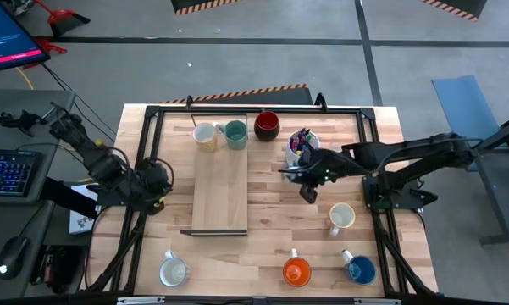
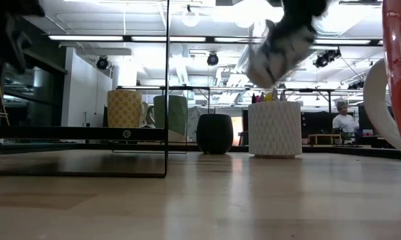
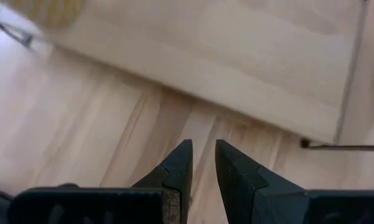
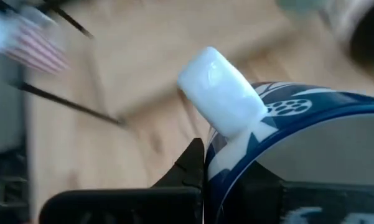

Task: Place coffee mugs
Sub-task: Put the blue patterned mug on the shelf

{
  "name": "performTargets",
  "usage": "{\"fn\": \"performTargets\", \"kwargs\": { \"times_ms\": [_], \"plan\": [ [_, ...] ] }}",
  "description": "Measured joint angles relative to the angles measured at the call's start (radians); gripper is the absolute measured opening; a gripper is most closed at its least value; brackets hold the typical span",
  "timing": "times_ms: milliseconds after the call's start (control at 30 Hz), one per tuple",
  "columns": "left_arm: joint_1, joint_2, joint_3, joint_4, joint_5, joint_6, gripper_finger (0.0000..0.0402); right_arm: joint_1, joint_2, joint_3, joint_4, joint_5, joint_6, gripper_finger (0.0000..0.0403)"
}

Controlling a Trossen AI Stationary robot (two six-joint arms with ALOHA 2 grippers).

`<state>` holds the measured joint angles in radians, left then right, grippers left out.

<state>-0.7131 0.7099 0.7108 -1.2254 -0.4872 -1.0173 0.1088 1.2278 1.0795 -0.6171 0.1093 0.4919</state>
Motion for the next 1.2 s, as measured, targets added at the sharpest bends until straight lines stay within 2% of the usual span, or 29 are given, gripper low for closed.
{"fn": "performTargets", "kwargs": {
  "times_ms": [167, 300, 600, 867, 1000, 1200],
  "plan": [
    [-0.058, -0.046, -0.111, 0.153, -0.051, 0.007, 0.0060, -0.008, 0.013, 0.058, 0.156, 0.012, -0.114, 0.0001],
    [-0.115, -0.092, -0.179, 0.242, -0.095, 0.052, 0.0060, -0.037, 0.051, 0.070, 0.186, 0.003, -0.176, 0.0001],
    [-0.255, -0.228, -0.297, 0.398, -0.194, 0.061, 0.0060, -0.127, 0.258, 0.166, 0.229, -0.061, -0.335, 0.0000],
    [-0.361, -0.300, -0.438, 0.708, -0.239, 0.169, 0.0060, -0.182, 0.464, 0.392, 0.097, -0.059, -0.493, 0.0000],
    [-0.389, -0.305, -0.454, 0.759, -0.240, 0.220, 0.0060, -0.189, 0.561, 0.513, 0.011, -0.074, -0.564, 0.0000],
    [-0.402, -0.305, -0.454, 0.759, -0.240, 0.235, 0.0060, -0.203, 0.694, 0.679, -0.105, -0.158, -0.632, 0.0000]
  ]
}}
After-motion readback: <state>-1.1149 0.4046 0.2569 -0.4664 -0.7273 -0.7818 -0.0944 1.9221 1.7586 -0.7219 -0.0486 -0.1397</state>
